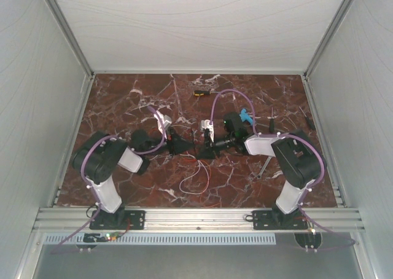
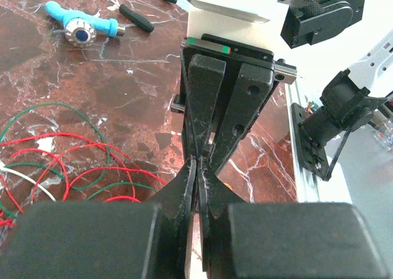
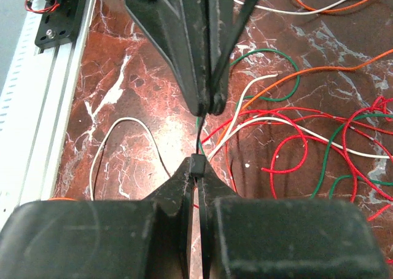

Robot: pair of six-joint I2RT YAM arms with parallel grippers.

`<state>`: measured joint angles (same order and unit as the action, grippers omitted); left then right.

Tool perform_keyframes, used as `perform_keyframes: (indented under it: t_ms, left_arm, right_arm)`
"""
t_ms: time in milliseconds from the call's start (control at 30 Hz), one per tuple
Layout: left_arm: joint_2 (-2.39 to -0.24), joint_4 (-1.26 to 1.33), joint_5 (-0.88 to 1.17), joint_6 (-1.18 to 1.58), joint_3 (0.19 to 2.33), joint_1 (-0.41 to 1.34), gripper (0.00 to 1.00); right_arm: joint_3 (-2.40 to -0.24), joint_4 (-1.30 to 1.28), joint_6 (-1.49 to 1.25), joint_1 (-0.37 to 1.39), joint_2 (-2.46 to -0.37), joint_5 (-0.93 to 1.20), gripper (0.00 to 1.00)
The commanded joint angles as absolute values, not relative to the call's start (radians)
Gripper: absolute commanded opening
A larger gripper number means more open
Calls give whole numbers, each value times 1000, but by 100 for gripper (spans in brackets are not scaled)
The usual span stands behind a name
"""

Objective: Zip-tie the wires
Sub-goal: Tie the cable at the center of the board.

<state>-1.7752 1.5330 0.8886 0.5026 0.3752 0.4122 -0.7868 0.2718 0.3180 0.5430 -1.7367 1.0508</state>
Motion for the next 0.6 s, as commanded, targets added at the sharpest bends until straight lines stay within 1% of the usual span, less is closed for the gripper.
perform_keyframes:
  t_ms: [0,267,467,567]
  left_arm:
    - [-1733,1830,866,481,324,403,0]
    - [-1703,1830,764,438,170,395,0]
    - [-1679,1830,803,462,148,408,0]
    - [-1691,1830,837,508,166,429,0]
  right_arm:
    - [-786,296,335,543,-1721,1031,0]
    - [-812,265,328,520,-1726,1038,0]
    - [-811,299,307,521,-1747,1057,0]
    - [-796,333,311,530,-1748,1013,0]
